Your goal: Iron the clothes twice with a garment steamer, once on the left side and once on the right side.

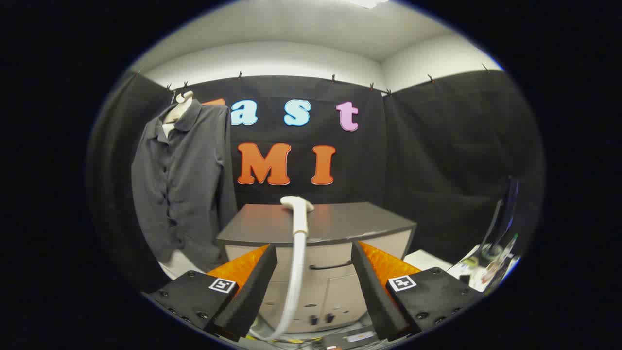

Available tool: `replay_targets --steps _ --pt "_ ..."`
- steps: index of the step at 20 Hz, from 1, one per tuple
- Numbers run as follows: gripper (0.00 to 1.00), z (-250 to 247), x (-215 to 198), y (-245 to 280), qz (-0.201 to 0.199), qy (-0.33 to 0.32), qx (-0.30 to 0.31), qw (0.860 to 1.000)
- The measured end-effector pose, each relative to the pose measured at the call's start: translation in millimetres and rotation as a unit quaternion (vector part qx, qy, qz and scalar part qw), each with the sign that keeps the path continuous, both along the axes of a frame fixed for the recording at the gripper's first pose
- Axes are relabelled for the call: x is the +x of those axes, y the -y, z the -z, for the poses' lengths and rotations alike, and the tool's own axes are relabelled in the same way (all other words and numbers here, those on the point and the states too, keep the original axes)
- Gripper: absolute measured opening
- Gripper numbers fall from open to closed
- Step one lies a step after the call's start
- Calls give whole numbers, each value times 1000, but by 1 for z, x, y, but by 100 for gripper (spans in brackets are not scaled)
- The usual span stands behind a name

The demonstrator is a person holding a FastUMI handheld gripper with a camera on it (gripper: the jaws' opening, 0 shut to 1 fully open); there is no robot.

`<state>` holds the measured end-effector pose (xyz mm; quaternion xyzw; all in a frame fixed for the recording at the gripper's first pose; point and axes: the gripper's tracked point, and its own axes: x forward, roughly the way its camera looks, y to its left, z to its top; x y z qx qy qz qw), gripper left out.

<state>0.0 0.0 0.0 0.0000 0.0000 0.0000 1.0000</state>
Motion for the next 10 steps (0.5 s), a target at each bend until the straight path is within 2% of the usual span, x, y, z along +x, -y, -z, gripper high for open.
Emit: replay_targets --steps 2,5,10 --pt "98 -3 0 0 18 9 46 999" --pt "98 -4 -9 2 38 14 31 999" --pt "98 -35 -20 5 43 35 68 996"
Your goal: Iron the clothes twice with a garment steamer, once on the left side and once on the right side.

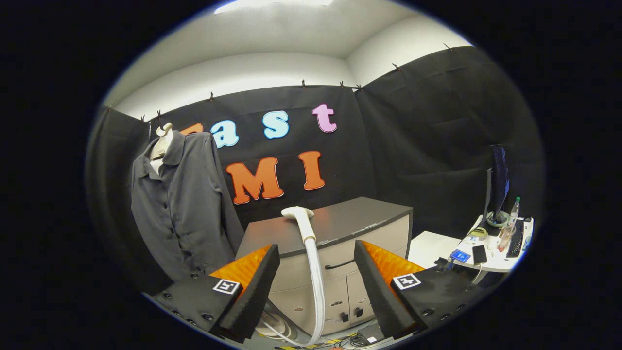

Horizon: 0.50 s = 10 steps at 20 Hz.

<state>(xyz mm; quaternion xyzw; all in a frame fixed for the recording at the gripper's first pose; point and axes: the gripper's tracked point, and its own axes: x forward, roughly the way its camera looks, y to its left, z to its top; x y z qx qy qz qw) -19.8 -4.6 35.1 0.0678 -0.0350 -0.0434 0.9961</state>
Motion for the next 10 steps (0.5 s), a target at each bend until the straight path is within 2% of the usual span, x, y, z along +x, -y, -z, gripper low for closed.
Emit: replay_targets --steps 4,10 --pt "98 -4 0 5 5 1 -10 1000" --pt "98 -11 -7 -17 -2 -1 -24 1000"
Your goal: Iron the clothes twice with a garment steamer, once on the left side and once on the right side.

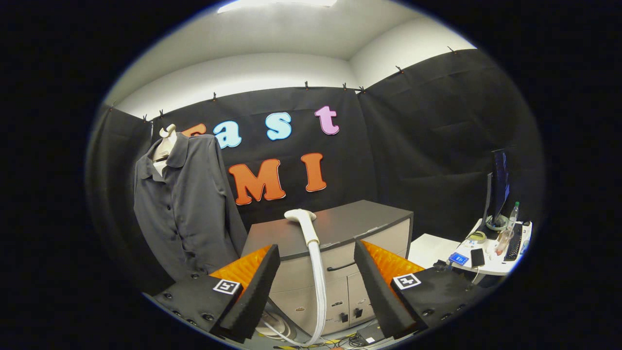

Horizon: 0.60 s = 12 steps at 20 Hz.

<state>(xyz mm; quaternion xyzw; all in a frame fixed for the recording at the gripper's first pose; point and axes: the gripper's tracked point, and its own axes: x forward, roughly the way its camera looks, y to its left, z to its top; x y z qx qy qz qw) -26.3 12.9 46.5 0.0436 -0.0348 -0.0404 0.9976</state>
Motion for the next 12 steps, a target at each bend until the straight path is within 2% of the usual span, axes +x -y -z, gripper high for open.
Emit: replay_targets --steps 10,12 --pt "98 1 37 -42 -31 -22 -27 999" --pt "98 -3 45 -48 -43 -21 -17 999"
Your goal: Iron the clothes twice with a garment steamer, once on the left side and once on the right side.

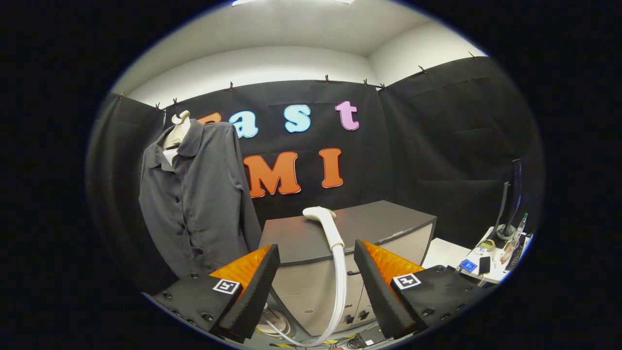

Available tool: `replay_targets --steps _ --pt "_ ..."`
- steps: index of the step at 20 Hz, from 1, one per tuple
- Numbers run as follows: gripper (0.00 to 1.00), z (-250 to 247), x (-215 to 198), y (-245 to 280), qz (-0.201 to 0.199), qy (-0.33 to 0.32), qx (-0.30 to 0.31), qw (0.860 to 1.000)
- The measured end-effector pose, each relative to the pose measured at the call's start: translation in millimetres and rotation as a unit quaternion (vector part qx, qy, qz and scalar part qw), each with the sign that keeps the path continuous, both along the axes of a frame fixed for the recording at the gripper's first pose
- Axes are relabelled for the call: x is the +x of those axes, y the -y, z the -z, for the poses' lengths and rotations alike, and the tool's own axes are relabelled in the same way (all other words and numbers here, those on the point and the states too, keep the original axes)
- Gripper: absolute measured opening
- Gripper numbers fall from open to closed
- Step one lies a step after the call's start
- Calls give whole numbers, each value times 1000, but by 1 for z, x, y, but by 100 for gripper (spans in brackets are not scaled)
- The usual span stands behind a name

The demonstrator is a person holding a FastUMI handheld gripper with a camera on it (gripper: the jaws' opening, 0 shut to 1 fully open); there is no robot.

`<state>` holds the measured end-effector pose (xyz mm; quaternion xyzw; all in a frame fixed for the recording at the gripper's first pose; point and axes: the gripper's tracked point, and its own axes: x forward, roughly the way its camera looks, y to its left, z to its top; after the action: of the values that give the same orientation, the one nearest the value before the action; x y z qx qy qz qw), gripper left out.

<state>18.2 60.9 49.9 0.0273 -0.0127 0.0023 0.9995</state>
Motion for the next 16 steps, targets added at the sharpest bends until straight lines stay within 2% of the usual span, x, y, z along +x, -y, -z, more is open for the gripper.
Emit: replay_targets --steps 3,8,10,13,16 --pt "98 -15 5 -1 -15 12 34 999" --pt "98 -43 10 20 -5 47 25 999" --pt "98 -56 16 23 -14 53 33 998" --pt "98 -72 44 41 -12 59 25 998" --pt "98 -68 83 48 -18 39 -25 999"
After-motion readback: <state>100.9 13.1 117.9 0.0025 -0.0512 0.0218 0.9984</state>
